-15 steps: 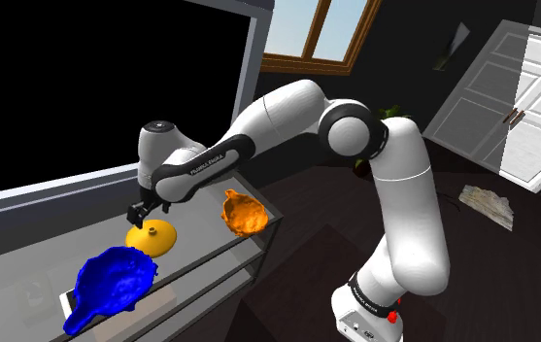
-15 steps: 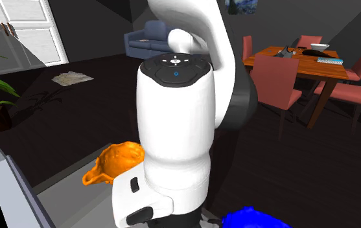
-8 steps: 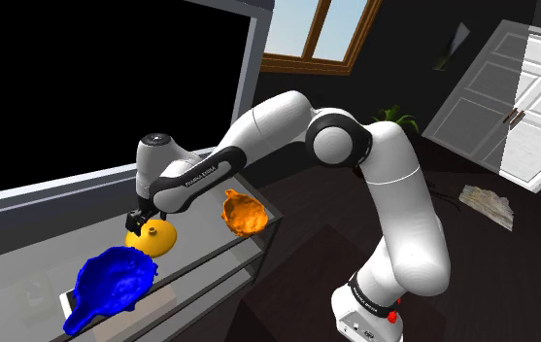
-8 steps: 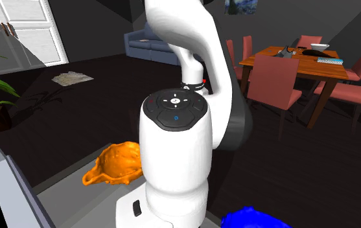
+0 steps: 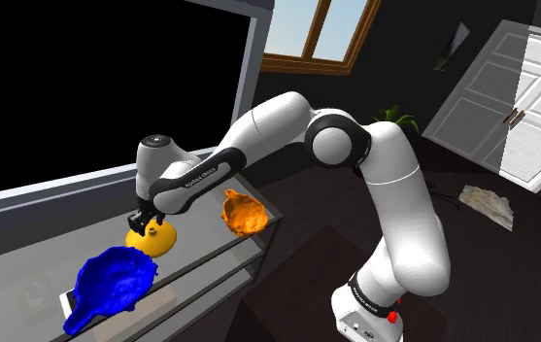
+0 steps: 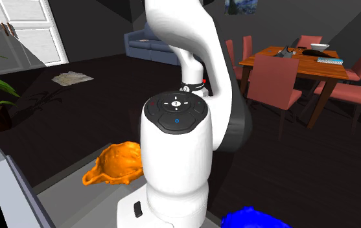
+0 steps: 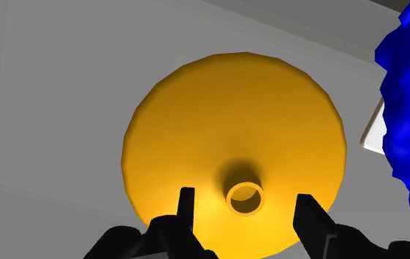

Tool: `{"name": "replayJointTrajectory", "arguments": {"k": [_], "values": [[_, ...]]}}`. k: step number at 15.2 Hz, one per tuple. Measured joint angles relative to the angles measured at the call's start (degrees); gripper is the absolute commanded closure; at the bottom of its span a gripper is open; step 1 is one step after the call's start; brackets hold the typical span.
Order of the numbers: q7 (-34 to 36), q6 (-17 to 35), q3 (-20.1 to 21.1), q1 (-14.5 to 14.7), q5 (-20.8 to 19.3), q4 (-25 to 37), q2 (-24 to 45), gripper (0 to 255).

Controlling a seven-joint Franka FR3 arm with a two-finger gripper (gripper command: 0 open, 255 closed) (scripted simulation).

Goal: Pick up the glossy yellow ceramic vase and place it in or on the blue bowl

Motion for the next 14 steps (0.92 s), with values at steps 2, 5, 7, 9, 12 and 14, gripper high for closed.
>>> {"name": "replayJointTrajectory", "arguments": {"k": [2,5,7,9,12,14], "values": [[0.0,0.0,0.0,0.0,0.0,0.0,0.0,255],[0.0,0.0,0.0,0.0,0.0,0.0,0.0,255],[0.0,0.0,0.0,0.0,0.0,0.1,0.0,255],[0.0,0.0,0.0,0.0,0.0,0.0,0.0,255],[-0.2,-0.7,0.3,-0.3,0.3,-0.7,-1.3,255],[-0.3,-1.5,0.6,-0.5,0.5,-1.0,-2.5,255]]}}
